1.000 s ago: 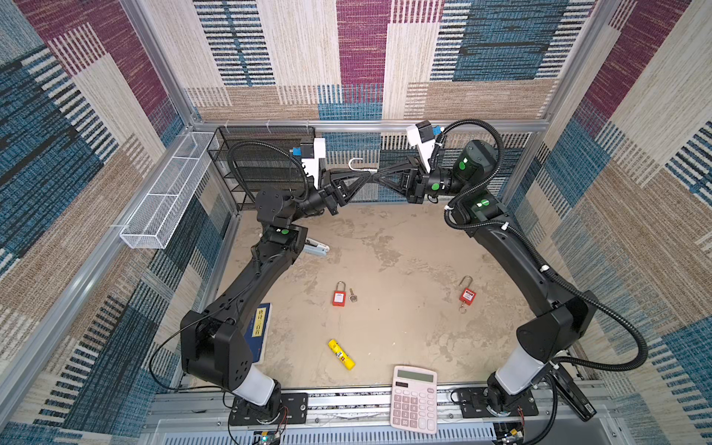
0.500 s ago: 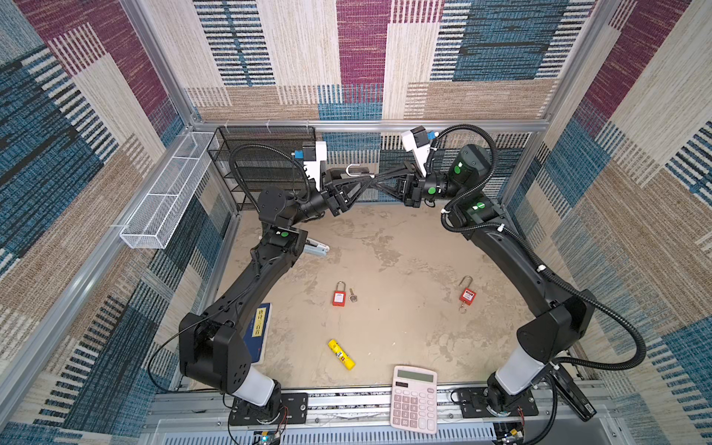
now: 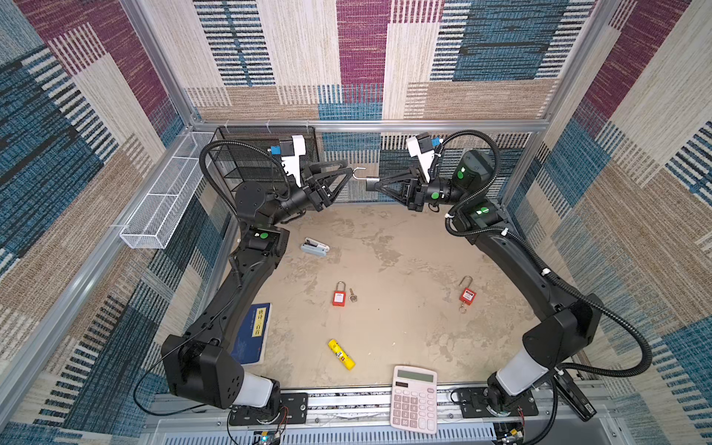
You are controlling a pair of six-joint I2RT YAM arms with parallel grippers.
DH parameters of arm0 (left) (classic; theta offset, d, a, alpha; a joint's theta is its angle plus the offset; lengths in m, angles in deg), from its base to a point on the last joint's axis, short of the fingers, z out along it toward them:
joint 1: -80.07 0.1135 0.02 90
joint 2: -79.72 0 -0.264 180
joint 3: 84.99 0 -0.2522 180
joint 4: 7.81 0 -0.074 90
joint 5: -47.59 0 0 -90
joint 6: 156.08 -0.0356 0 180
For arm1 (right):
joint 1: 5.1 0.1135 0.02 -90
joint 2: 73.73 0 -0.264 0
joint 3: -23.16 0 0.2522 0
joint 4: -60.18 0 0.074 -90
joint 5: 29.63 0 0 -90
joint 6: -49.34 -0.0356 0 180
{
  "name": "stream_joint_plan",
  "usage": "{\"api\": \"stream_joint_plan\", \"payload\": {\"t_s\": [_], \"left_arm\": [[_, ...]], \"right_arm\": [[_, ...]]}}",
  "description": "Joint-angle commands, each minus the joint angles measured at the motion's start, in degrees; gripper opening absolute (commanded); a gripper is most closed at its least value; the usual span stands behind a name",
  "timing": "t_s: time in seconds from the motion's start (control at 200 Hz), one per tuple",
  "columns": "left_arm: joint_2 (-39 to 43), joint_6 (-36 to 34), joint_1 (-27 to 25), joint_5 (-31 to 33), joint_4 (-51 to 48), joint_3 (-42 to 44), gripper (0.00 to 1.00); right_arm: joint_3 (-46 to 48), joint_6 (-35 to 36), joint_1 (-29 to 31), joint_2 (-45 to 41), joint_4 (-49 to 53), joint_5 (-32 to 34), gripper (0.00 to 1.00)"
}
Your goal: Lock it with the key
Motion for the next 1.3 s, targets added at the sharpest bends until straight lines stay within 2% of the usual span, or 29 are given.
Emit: {"api": "stream_joint_plan", "payload": {"t_s": [0.0, 0.21, 0.336, 0.932, 1.292], "left_arm": [[0.6, -6.1, 0.0, -1.3, -12.4, -3.3, 0.49], [0.6, -16.0, 0.1, -1.6, -35.9, -11.4, 0.47], [-0.1, -19.1, 0.0, -1.2, -43.4, -14.5, 0.47], [-2.1, -17.6, 0.0, -1.5, -43.1, -15.9, 0.48], [-1.6, -19.7, 0.0, -4.0, -47.3, -16.4, 0.45]], "right_arm": [[0.3, 4.0, 0.0, -1.1, 1.6, 0.6, 0.00], [-0.7, 11.6, 0.0, -1.9, 8.2, 1.3, 0.00], [-1.4, 12.2, 0.0, -1.7, 9.0, -0.1, 0.00], [-2.4, 11.3, 0.9, -1.4, 7.7, -2.8, 0.00], [-3.2, 11.9, 1.0, -1.7, 6.8, -1.2, 0.00]]}}
